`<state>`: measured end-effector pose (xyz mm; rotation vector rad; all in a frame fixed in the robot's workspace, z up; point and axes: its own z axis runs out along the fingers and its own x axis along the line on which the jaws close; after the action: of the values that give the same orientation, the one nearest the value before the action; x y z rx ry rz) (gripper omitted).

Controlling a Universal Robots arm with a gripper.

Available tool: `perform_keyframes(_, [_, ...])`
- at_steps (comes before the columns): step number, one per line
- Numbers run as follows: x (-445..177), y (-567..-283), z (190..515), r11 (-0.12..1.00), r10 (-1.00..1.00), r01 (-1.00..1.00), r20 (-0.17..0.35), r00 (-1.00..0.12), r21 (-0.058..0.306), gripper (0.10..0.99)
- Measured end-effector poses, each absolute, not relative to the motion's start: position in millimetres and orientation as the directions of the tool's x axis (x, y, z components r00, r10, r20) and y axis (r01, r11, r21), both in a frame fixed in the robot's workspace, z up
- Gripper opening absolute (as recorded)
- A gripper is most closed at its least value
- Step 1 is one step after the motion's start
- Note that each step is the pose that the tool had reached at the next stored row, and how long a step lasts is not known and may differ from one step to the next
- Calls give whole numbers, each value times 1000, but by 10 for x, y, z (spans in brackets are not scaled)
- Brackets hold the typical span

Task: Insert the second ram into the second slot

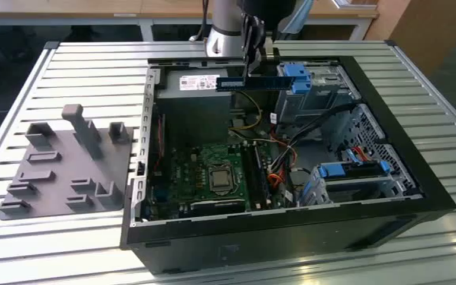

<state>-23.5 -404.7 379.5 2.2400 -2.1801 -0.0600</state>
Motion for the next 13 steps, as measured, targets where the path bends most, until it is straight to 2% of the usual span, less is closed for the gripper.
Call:
perform_keyframes(6, [-235,-4085,3795,-27,-999,-999,-17,27,38,137])
perform_keyframes(13, [-235,-4305,3795,-27,-999,-999,-17,27,38,137])
